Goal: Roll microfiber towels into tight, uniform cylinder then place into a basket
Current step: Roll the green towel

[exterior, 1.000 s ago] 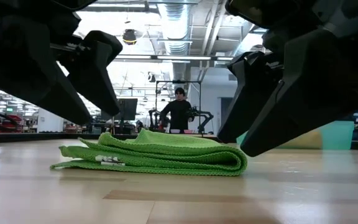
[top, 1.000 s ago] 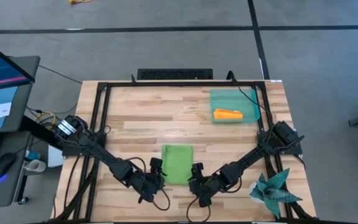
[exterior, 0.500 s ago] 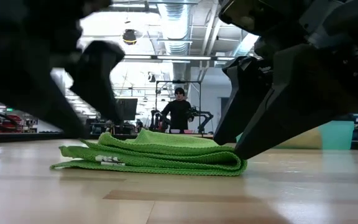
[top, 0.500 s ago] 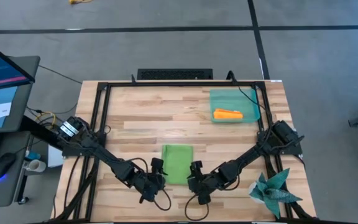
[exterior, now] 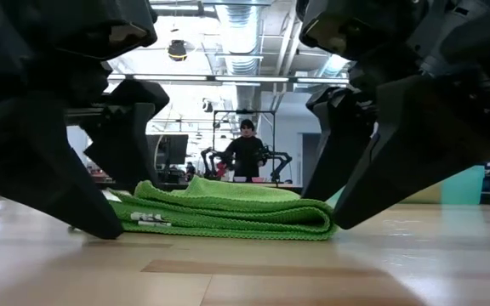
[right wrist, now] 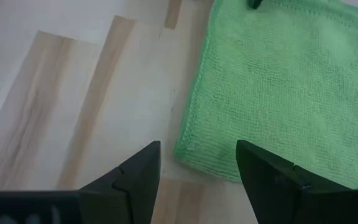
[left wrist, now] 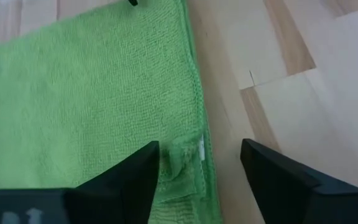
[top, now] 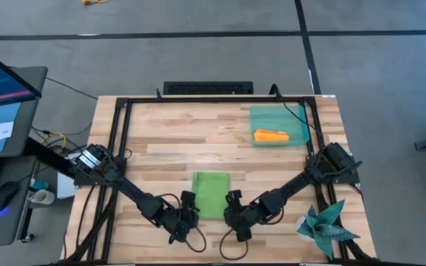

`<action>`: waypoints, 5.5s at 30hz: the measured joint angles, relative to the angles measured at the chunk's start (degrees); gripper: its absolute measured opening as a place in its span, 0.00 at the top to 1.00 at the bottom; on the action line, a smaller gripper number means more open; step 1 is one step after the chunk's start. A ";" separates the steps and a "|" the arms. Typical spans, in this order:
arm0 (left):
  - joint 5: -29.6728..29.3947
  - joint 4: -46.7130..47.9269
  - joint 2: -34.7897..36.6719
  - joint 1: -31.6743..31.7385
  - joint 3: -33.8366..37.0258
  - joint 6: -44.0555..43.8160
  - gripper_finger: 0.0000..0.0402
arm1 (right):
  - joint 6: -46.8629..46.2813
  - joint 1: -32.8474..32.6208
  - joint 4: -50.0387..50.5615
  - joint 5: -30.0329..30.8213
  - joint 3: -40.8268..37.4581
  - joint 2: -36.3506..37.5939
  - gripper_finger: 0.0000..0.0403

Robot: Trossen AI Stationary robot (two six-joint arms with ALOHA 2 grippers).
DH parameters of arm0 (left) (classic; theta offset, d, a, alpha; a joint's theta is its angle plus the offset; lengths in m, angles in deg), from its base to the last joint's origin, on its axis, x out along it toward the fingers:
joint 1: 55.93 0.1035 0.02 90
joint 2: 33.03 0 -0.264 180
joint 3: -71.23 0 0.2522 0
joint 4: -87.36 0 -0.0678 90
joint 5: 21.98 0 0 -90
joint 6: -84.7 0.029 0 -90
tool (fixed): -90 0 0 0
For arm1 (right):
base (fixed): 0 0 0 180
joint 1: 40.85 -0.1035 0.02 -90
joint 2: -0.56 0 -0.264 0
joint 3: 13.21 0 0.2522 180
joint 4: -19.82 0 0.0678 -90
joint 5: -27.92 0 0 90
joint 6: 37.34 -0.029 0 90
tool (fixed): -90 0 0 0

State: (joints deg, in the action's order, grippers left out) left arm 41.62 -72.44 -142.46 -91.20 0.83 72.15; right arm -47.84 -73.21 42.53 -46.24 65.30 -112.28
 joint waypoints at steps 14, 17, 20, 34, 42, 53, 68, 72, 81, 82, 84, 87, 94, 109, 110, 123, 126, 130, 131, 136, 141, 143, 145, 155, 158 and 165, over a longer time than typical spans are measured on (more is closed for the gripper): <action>1.78 -1.61 -0.32 1.03 0.23 -7.03 0.85 | -3.02 1.00 0.67 -3.58 0.00 0.00 0.42; 1.22 -2.81 -0.40 1.13 0.31 -8.17 0.94 | -3.04 1.00 0.66 -3.58 0.00 0.00 0.42; 1.20 -3.59 -0.46 1.21 0.31 -10.89 0.98 | -3.90 0.88 0.68 -3.58 0.00 0.00 0.42; 8.33 -1.96 -0.48 2.26 -5.30 -16.86 0.99 | -4.09 -0.33 2.51 -2.79 0.00 0.00 0.42; 6.19 0.74 -0.48 2.22 -8.02 -18.19 0.99 | -4.11 -0.35 2.97 -2.29 0.00 0.00 0.42; 7.35 2.58 -0.43 2.20 -8.13 -20.09 0.99 | -4.55 -0.35 3.02 -0.47 0.00 0.00 0.66; 19.60 5.13 -0.16 2.21 -8.42 -26.94 0.99 | -15.32 -0.47 3.79 -16.19 4.70 0.46 0.94; 24.95 5.62 0.51 2.66 -9.40 -29.22 0.99 | -16.11 0.39 3.78 -22.15 5.40 0.46 0.98; 25.58 7.40 0.75 3.68 -9.31 -31.32 0.99 | -19.87 5.56 7.23 -23.35 5.25 -1.11 0.96; 25.71 7.93 0.79 3.81 -9.33 -31.32 0.98 | -20.56 5.88 6.99 -23.52 5.29 -0.98 0.97; 25.97 8.57 0.77 4.00 -9.32 -31.47 0.97 | -22.98 6.57 7.04 -23.57 5.36 -0.90 0.98; 25.72 9.35 0.77 4.05 -9.31 -31.47 0.94 | -25.24 7.41 7.48 -23.61 5.25 -0.94 0.97; 26.39 13.24 0.77 3.75 -9.27 -30.61 0.82 | -28.55 7.65 7.52 -23.67 5.14 -0.96 0.98; 21.32 20.33 5.17 0.99 -9.26 -26.58 0.72 | -31.09 9.04 6.84 -23.30 5.16 -0.96 0.98; 19.50 19.67 5.74 0.11 -9.25 -26.33 0.72 | -31.14 9.24 6.86 -23.30 5.16 -0.96 0.98; 8.35 0.75 4.91 -4.67 -8.02 -7.91 0.72 | -33.00 10.49 6.36 -23.28 5.22 -0.98 0.97; 13.35 -2.79 1.96 -2.35 -7.91 -5.33 0.72 | -32.90 10.45 6.27 -23.24 5.25 -1.00 0.98; 17.42 -2.75 -0.42 -0.06 -8.17 -4.73 0.72 | -32.76 10.40 6.48 -23.26 5.25 -1.01 0.97; 17.09 -2.45 -0.50 0.17 -8.30 -5.03 0.72 | -32.74 10.38 6.54 -23.26 5.25 -1.01 0.97; 13.96 -0.50 -0.50 0.78 -8.31 -5.15 0.72 | -32.57 10.38 6.95 -23.26 5.25 -1.02 0.98; 13.10 1.92 -0.50 1.75 -8.31 -5.55 0.72 | -32.49 10.38 6.91 -23.26 5.25 -1.03 0.97; 12.79 2.78 -0.50 2.17 -8.31 -5.58 0.72 | -32.39 10.38 6.93 -23.26 5.25 -1.03 0.98; 12.62 3.70 -0.50 2.69 -8.31 -5.61 0.72 | -32.03 10.38 6.91 -23.26 5.25 -1.03 0.98; 8.27 11.72 -0.50 4.78 -8.31 -9.78 0.72 | -31.52 10.33 7.08 -23.30 5.25 -1.03 0.97; 9.17 11.74 -0.44 4.78 -7.84 -11.18 0.72 | -32.77 10.32 7.05 -23.27 5.25 -1.03 0.93; 9.23 12.28 -0.27 5.02 -6.26 -15.54 0.72 | -35.57 11.07 7.43 -23.50 5.25 -1.03 0.76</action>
State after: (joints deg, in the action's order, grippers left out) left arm 50.85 -60.16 -142.74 -86.19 -5.42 56.60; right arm -83.41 -62.14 49.96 -69.74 70.55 -113.31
